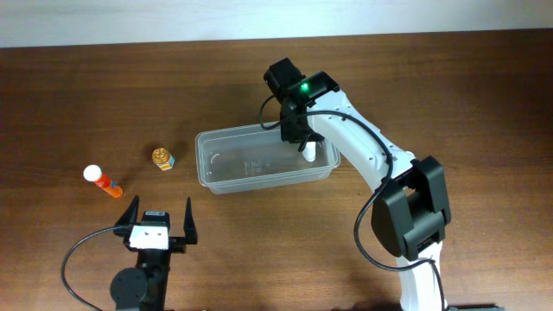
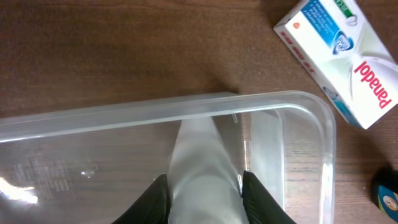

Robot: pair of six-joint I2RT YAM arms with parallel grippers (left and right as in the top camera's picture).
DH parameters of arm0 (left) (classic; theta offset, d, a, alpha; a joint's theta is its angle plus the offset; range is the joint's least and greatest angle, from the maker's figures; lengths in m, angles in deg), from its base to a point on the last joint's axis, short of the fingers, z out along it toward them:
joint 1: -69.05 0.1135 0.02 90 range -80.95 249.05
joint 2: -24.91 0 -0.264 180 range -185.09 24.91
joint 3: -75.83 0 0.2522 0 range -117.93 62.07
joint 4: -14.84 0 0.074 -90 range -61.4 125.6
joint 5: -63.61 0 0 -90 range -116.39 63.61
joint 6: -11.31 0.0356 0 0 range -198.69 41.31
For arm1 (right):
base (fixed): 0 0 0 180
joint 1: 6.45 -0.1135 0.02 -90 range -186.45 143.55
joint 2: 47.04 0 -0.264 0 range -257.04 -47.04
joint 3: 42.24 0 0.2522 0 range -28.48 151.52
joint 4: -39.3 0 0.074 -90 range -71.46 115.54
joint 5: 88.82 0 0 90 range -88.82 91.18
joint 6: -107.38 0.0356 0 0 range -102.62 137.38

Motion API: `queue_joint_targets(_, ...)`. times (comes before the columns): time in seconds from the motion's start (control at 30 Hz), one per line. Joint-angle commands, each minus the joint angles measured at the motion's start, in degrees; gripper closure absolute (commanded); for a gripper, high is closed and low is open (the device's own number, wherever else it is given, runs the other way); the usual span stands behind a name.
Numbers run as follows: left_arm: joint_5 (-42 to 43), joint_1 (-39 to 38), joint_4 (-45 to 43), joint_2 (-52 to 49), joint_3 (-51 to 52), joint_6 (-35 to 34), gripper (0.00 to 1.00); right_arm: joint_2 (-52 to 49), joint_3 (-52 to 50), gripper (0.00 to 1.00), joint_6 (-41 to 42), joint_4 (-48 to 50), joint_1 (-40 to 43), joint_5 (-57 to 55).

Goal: Pack container
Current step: 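Lower the spray bottle into the container and open the right gripper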

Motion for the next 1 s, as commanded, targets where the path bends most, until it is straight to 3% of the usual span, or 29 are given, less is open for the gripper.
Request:
queue_joint_targets(0.0,0.61,0.39,0.07,0.39,0.33,0.52,0.01,1.07,-0.26,0.70,0.68,0.11,-0.39,-1.16)
queue_joint_targets(0.47,0.61,0.39,0.07,0.39,0.33,0.52,0.01,1.09,-0.20,0.69,-1.75,-0.35,3.30,-0.48)
queue_joint_targets(0.97,0.61,0.39,0.07,0.39,0.33,0.52,0.01,1.09,6.75,0.62,-7.65,-4.04,3.74,-0.74)
